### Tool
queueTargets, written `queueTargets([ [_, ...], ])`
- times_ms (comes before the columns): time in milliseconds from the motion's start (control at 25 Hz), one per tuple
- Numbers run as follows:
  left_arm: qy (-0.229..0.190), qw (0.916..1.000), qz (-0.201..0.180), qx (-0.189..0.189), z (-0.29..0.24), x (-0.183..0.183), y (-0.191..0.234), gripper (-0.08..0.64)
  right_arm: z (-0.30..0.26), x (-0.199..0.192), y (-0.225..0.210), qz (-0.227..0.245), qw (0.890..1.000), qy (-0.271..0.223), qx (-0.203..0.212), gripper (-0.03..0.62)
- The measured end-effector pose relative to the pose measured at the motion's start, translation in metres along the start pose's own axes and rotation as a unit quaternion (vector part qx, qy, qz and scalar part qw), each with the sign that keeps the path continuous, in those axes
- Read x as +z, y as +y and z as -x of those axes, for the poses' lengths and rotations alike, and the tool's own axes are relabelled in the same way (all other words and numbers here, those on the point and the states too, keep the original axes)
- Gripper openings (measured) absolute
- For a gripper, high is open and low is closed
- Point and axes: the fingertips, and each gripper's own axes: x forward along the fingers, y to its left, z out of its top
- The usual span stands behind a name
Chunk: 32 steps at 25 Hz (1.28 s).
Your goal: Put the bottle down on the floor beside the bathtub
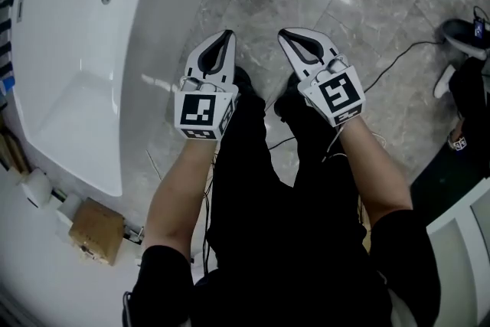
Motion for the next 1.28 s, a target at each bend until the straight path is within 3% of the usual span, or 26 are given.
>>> queueTargets([
  [120,0.003,0.9995,0.033,-0.003,0.047,0.021,-0.017,0.017,0.039,0.014,0.024,-0.018,1.0,0.014,0.005,0.029],
  [320,0.003,0.9994,0.034,-0.009,0.097,0.061,-0.036,0.017,0.085,0.038,0.055,-0.041,0.999,0.033,0.008,0.029],
  [480,0.0,0.998,0.062,-0.012,0.12,0.086,-0.045,0.017,0.108,0.066,0.077,-0.05,0.998,0.032,0.01,0.029],
  [880,0.013,0.9967,0.078,-0.022,0.176,0.146,-0.064,0.017,0.136,0.165,0.113,-0.056,0.998,-0.011,0.001,0.029],
  [1080,0.013,0.9968,0.07,-0.036,0.208,0.172,-0.06,0.017,0.149,0.213,0.132,-0.026,0.999,-0.031,-0.017,0.029],
  [1280,-0.004,0.9958,0.084,-0.037,0.235,0.19,-0.05,0.017,0.158,0.233,0.145,-0.022,0.999,-0.036,-0.034,0.029],
])
